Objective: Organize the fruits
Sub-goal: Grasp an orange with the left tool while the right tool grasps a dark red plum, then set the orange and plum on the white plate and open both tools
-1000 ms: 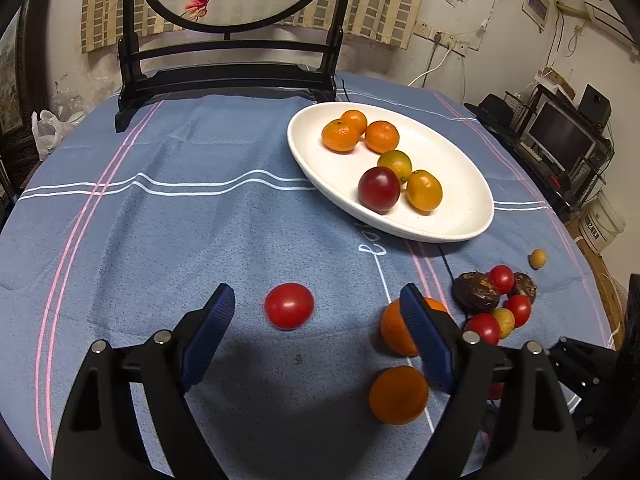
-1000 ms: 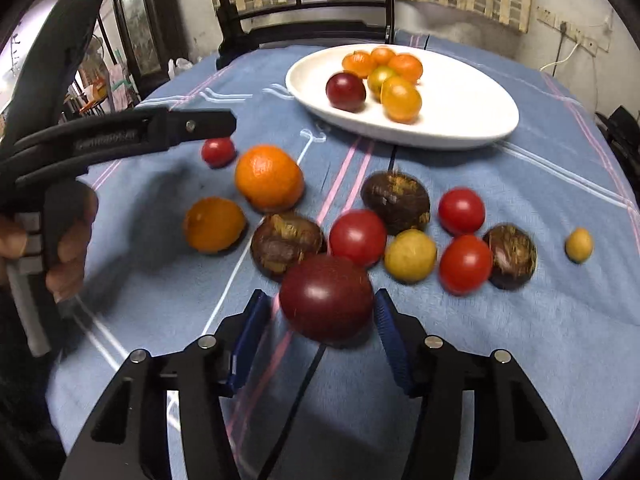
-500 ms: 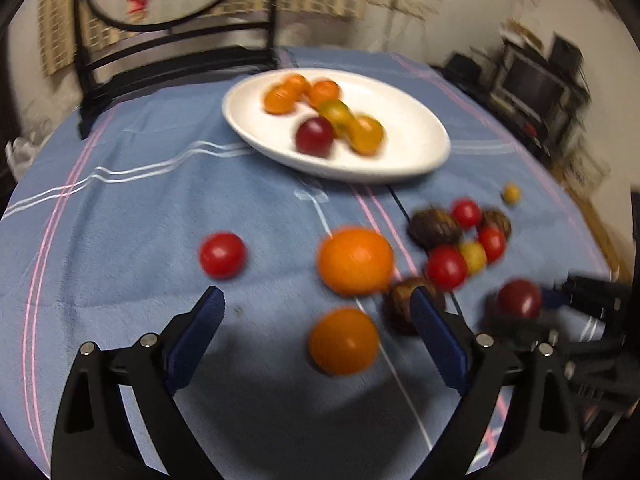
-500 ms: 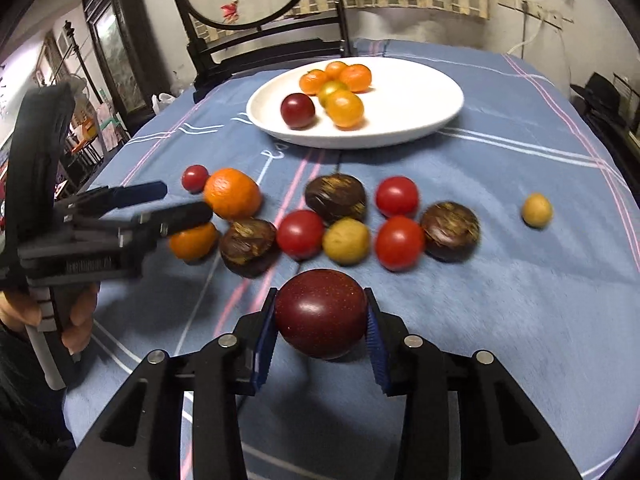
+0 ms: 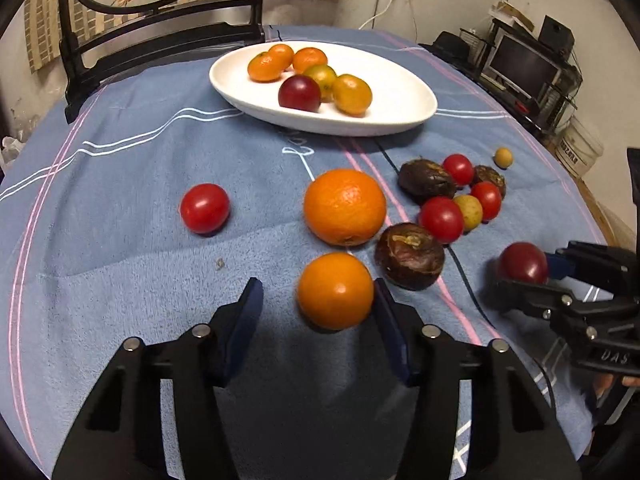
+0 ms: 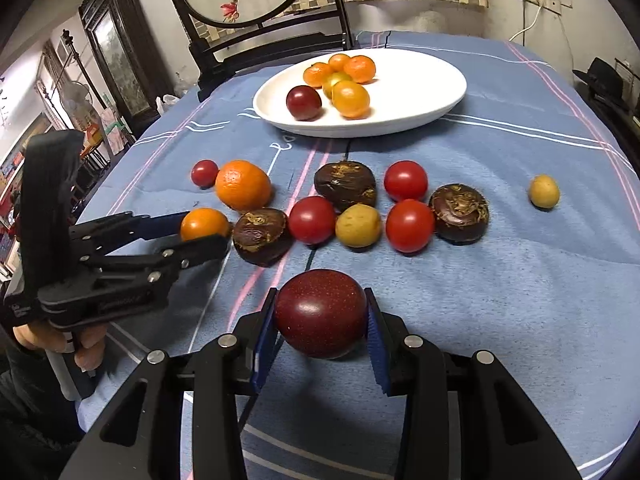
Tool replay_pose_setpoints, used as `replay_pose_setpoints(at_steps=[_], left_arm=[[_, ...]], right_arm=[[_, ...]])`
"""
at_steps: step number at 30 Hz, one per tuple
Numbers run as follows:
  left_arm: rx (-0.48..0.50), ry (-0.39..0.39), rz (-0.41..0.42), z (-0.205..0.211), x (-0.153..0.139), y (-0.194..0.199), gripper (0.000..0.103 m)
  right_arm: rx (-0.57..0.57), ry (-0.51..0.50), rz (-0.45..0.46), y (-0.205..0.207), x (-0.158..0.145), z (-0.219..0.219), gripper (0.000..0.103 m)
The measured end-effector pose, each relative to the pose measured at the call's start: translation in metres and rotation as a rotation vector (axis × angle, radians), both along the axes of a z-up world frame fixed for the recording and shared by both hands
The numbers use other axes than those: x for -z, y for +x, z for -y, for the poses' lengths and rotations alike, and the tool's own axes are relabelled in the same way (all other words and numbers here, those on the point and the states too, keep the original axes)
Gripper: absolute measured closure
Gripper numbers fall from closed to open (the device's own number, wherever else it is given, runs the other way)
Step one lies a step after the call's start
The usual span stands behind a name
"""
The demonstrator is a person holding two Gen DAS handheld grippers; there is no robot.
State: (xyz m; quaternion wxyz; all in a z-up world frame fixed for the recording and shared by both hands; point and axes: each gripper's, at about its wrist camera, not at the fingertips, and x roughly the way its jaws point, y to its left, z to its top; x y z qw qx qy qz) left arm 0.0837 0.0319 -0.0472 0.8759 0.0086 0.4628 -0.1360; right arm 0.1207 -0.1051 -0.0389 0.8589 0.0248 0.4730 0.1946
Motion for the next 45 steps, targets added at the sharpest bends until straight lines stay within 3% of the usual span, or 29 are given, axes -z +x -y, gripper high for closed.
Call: replay_pose_setpoints(at_steps=[5,6,7,14,20,24,28,36,45], left_arm=[[0.022,0.016,0.017,0.007,0.001,0.003,0.051],[0.028,0.014,0.017,0.007,0.001,0.003,0.056],[0.033,0.008,0.021,0.007,0.0,0.002,0.068],[0.011,-0.012,0.045,0.004,-0.009,-0.001,0.068],[-0.021,-0.063,0.101,-0.004,-0.049,0.004,0.068],[-0.044,-0.089,0.132,-0.004,-0.082,0.031,0.068],[-0.114,-0.079,0.159,-0.003,-0.095,0.072,0.068],[-0.253,-0.063,0.1,-0.013,-0.067,0.154,0.068],[-0.238,-0.025,0.023,0.001,-0.03,0.185,0.066]], right_arm=[[0.0,0.004,0.002,-0.001,-0.001,-0.001,0.062],[0.002,0.006,0.003,-0.001,-0.001,0.0,0.062],[0.005,0.007,0.006,-0.001,-0.003,0.0,0.062],[0.027,0.012,0.059,0.0,-0.024,0.01,0.062],[0.05,0.058,0.142,0.025,-0.059,0.014,0.062],[0.058,0.095,0.187,0.055,-0.078,0.006,0.062],[0.085,0.093,0.203,0.095,-0.082,-0.005,0.062],[0.188,0.07,0.132,0.141,-0.035,0.006,0.062],[0.184,0.088,0.107,0.151,-0.015,0.009,0.059]])
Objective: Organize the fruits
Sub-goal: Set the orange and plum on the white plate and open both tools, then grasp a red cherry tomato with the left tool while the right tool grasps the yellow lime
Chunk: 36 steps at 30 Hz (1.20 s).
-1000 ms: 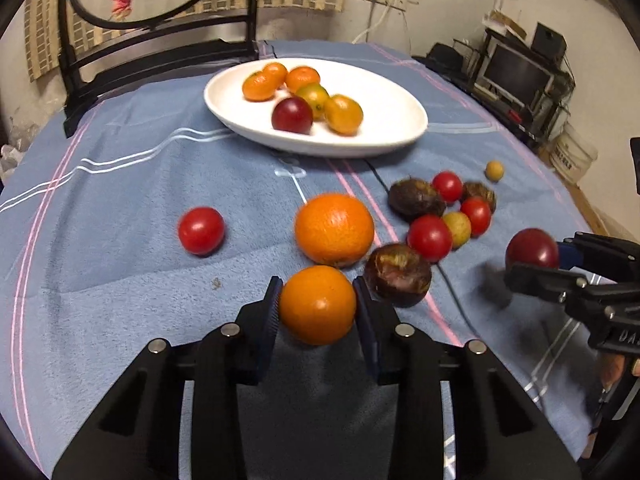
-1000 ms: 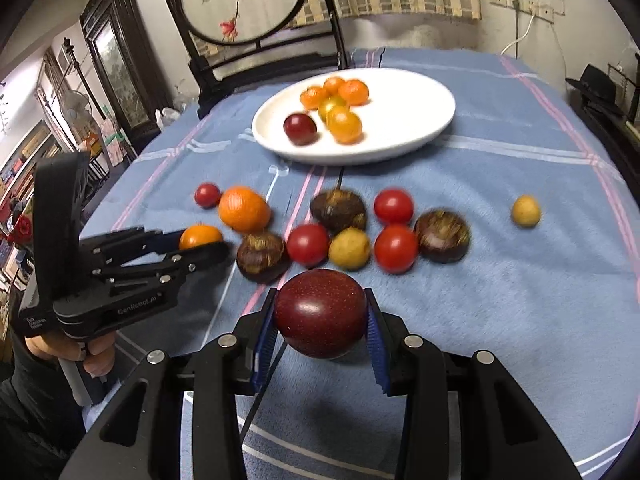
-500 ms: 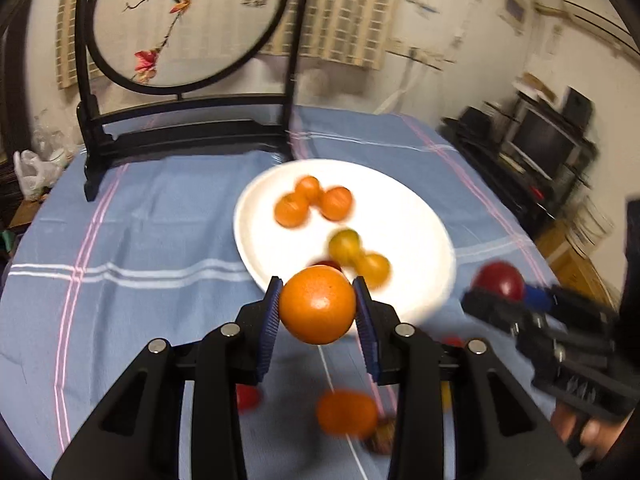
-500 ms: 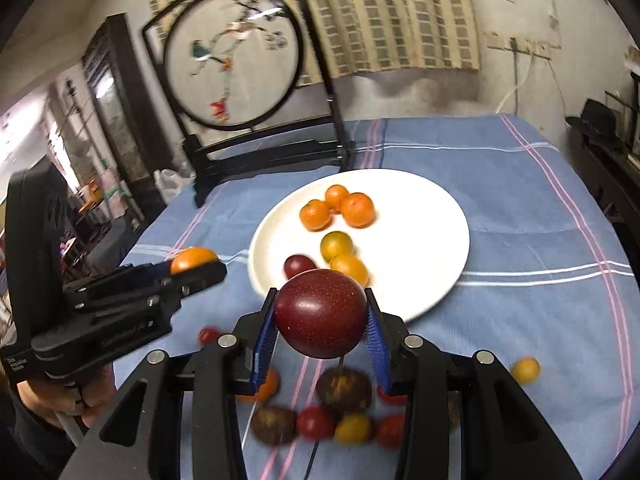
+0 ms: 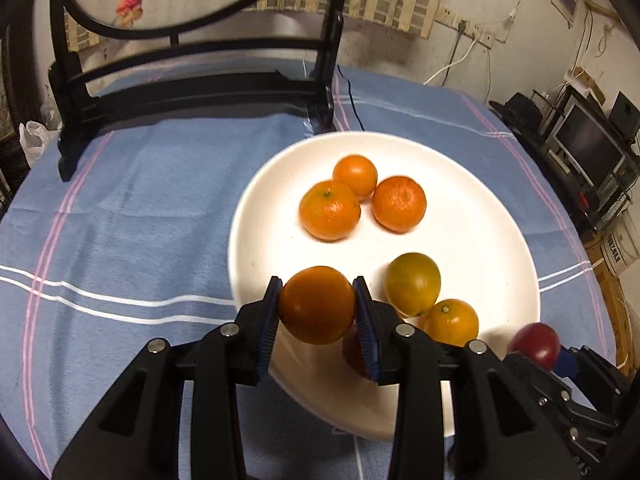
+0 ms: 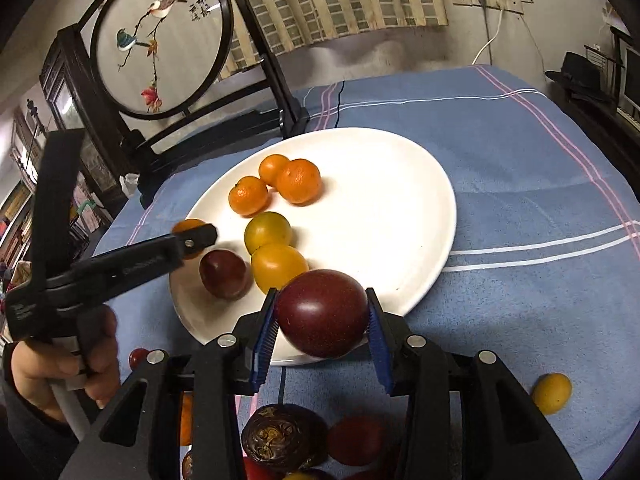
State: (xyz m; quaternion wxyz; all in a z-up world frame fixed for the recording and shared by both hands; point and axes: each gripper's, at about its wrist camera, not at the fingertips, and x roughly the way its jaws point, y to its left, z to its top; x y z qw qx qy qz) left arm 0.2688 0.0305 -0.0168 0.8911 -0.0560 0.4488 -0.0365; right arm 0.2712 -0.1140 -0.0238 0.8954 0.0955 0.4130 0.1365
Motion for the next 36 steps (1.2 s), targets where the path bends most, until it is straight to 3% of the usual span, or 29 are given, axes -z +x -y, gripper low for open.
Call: replay_pose_setpoints(at_steps=[4,9,11,15,19,23,27,28,31,36], left_arm=[[-0.008,-0.005,0.02,-0.001,-0.001,-0.007,0.051],[-0.014,-0.039,0.051,-0.011,-0.013,-0.028,0.049],[-0.035,-0.042,0.075,-0.021,-0.017,-0.043,0.04],[-0.051,-0.042,0.067,-0.036,-0.02,-0.066,0.039],[-0.058,-0.017,0.075,-0.049,-0.02,-0.092,0.039],[-0.069,-0.001,0.072,-0.054,-0.014,-0.111,0.039],[-0.045,0.01,0.047,-0.051,0.002,-0.12,0.039],[-0.035,0.018,0.044,-0.049,0.005,-0.122,0.041],[0.01,0.035,0.017,-0.043,0.016,-0.122,0.06],[0.013,0.056,-0.016,-0.04,0.031,-0.119,0.074]], right_arm=[[-0.004,-0.015,0.018,-0.003,-0.002,-0.002,0.054],[-0.01,-0.017,0.027,-0.008,-0.004,-0.003,0.051],[-0.006,-0.011,0.029,-0.011,-0.006,-0.001,0.048],[-0.028,0.002,0.034,-0.016,-0.009,-0.003,0.043],[-0.059,-0.016,0.06,-0.026,-0.014,-0.012,0.032],[-0.108,-0.023,0.11,-0.043,-0.022,-0.02,0.014],[-0.13,-0.073,0.118,-0.063,-0.022,-0.023,0.009],[-0.128,-0.086,0.111,-0.068,-0.02,-0.021,0.009],[-0.102,-0.094,0.098,-0.082,-0.016,-0.011,0.009],[-0.014,-0.047,0.102,-0.103,-0.017,0.022,0.009]])
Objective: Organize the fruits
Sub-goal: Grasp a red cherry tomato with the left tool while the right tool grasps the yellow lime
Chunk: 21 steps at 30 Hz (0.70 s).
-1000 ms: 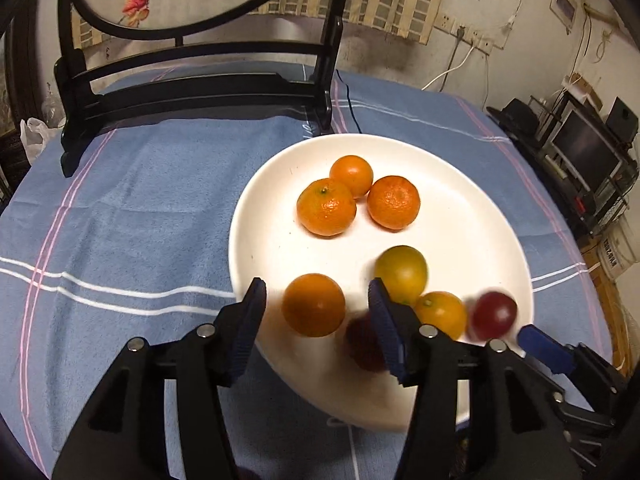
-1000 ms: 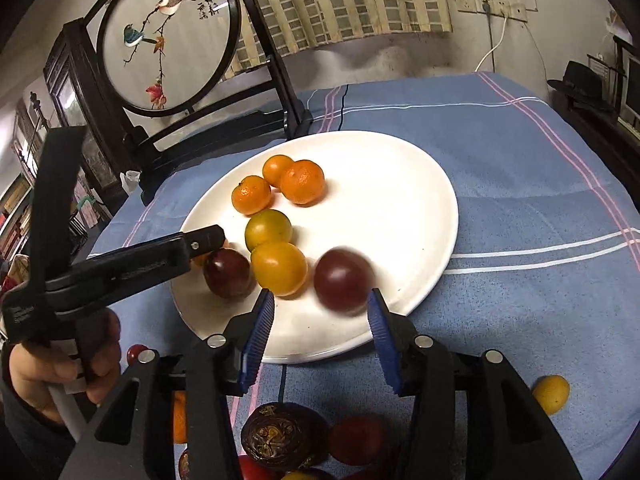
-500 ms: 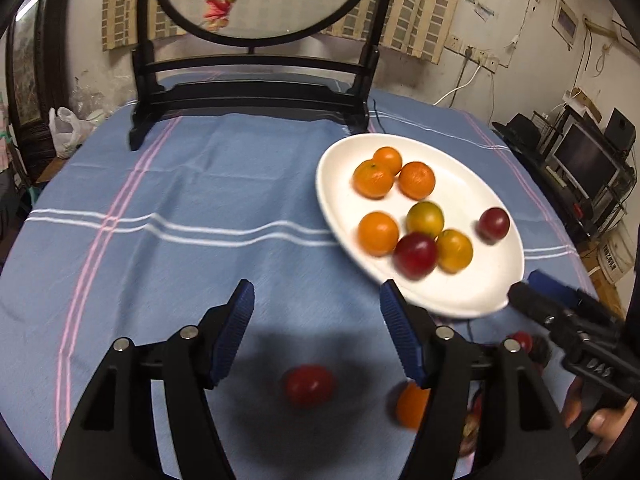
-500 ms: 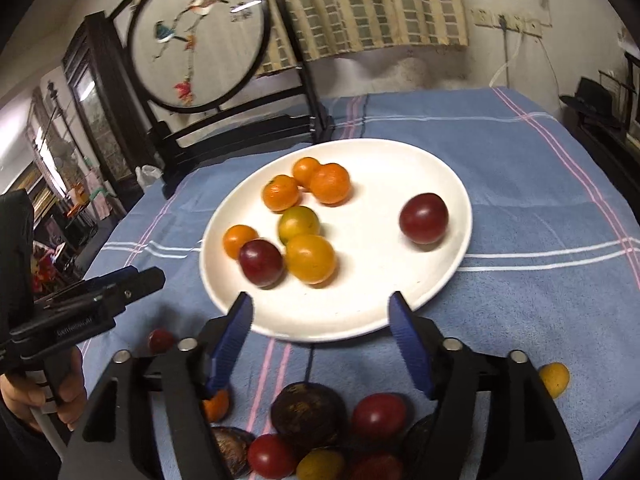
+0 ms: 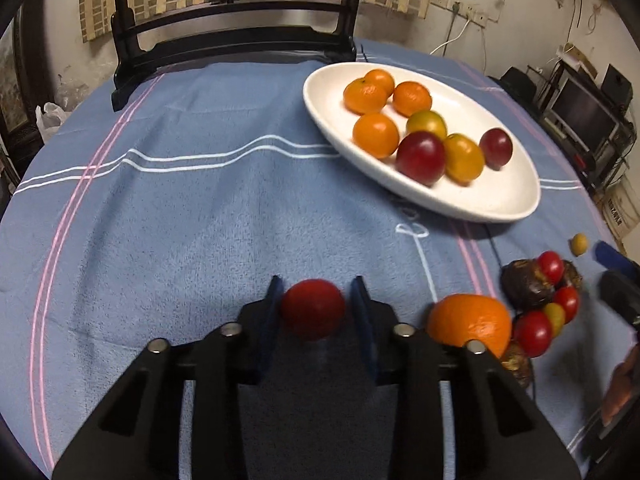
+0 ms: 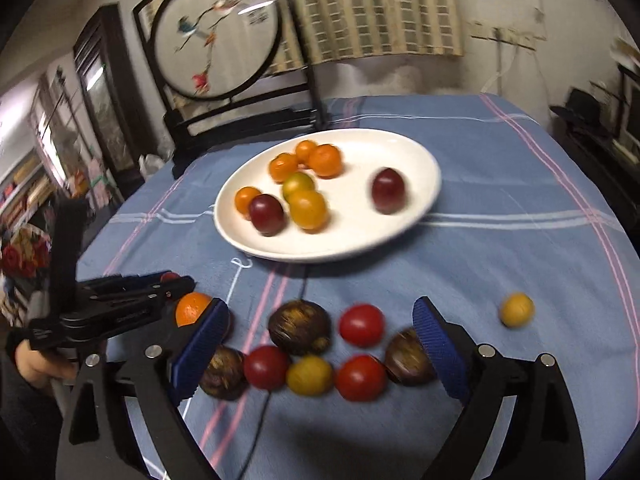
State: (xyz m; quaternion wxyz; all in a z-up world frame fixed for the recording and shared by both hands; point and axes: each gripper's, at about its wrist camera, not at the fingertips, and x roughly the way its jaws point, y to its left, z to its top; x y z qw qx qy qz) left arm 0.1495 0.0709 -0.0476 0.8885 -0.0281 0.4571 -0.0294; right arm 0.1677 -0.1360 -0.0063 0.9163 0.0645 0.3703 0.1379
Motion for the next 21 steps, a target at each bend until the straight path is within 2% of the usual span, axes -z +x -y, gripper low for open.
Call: replay_pose_setpoints(at_steps=[2,4,11,12,14,17,19,21], left_arm=[[0.013,0.011,-0.001,0.003,0.0,-0.001,0.075],[0.022,-0.026,-0.006,0.003,-0.001,-0.003,0.075],[0.032,-0.01,0.045,0.009,-0.013,-0.012,0.075],[0.032,-0.008,0.045,0.009,-0.013,-0.013,0.075],[0.036,-0.009,0.041,0.01,-0.013,-0.012,0.075],[0.032,-0.018,0.036,0.008,-0.013,-0.011,0.075],[0.031,-0.022,0.035,0.007,-0.012,-0.011,0.075],[0.031,-0.026,0.03,0.007,-0.011,-0.01,0.075]], right_arm=[[0.038,-0.01,0.023,-0.009,-0.005,0.015,0.009],[0.086,-0.041,0.039,-0.018,-0.009,0.033,0.009],[0.193,-0.148,-0.076,-0.006,0.011,0.068,0.011],[0.195,-0.157,-0.088,0.0,0.013,0.069,0.013],[0.217,-0.174,-0.123,0.014,0.02,0.072,0.029],[0.235,-0.164,-0.175,0.036,0.029,0.076,0.038],[0.251,-0.163,-0.18,0.046,0.033,0.078,0.04],[0.249,-0.182,-0.193,0.053,0.038,0.077,0.05]])
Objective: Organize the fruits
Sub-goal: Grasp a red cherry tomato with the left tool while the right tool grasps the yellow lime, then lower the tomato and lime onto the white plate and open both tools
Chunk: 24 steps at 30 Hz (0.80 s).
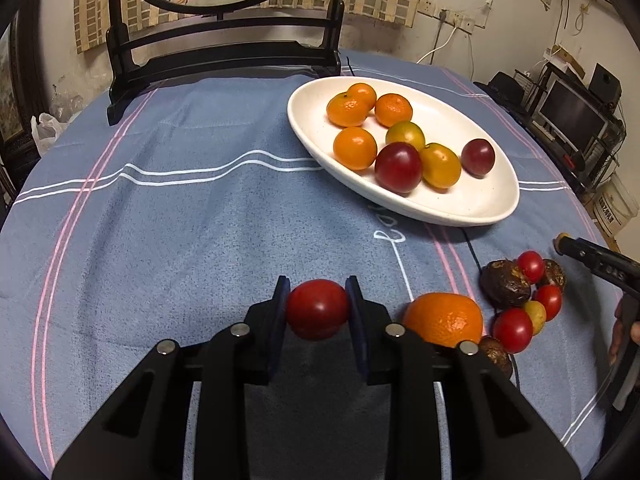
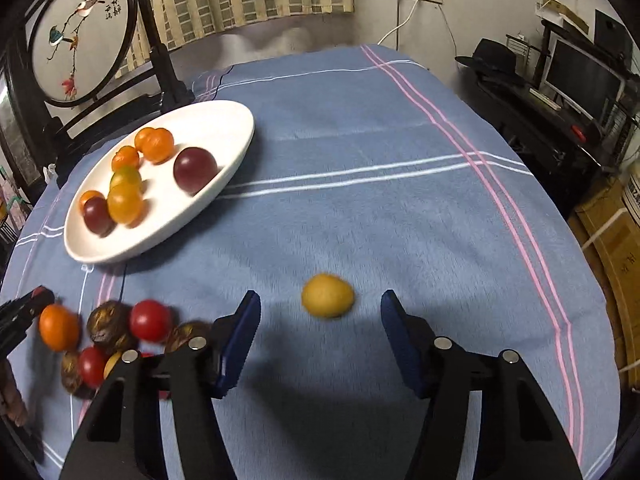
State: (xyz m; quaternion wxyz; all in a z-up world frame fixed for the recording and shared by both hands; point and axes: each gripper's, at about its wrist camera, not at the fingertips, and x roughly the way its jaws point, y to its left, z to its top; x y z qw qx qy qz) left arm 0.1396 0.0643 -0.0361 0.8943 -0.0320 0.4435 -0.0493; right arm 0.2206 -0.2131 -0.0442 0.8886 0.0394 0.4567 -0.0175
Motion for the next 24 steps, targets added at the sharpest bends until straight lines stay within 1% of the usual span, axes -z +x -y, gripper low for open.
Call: replay_pose_setpoints(at_steps=[1,2,3,4,7,9,12,15,18,21,24], left_arm=[[0.001,-0.002,-0.003,0.0,0.001,0.001,0.075],[0.002,-0.003,-0.006,0.0,0.001,0.001,0.075],[0.003,-0.004,-0.009,0.0,0.002,0.002,0.075],[0.004,-0.004,-0.011,0.0,0.003,0.002,0.075],[0.007,-0.006,-0.007,0.001,0.003,0.002,0.075],[0.006,-0.006,-0.005,0.001,0.003,0.001,0.075],[0.005,-0.02,0.001,-0.001,-0.004,0.003,0.075],[-0.005,-0.054,0.039,-0.004,-0.024,0.003,0.075],[0.004,-0.038,0.059,0.002,-0.042,0.015,0.075],[-0.012,-0.041,0.075,0.008,-0.054,0.035,0.075],[-0.015,-0.021,0.089,0.017,-0.059,0.052,0.075]], right_arm=[[-0.004,0.0,-0.023,0.004,0.005,0.0,0.066],[-0.005,0.002,-0.031,0.005,0.008,-0.001,0.071],[-0.008,-0.002,-0.019,0.004,0.007,-0.001,0.071],[-0.007,-0.006,-0.015,0.004,0.008,-0.001,0.074],[-0.015,0.035,0.009,0.001,0.007,0.002,0.074],[-0.019,0.023,0.025,-0.003,0.0,-0.002,0.074],[-0.08,0.042,0.075,-0.013,-0.022,-0.018,0.074],[-0.175,0.064,0.149,-0.02,-0.054,-0.044,0.074],[-0.255,0.075,0.193,-0.014,-0.075,-0.075,0.074],[-0.295,0.078,0.206,0.0,-0.078,-0.102,0.074],[-0.292,0.106,0.2,0.015,-0.07,-0.108,0.074]])
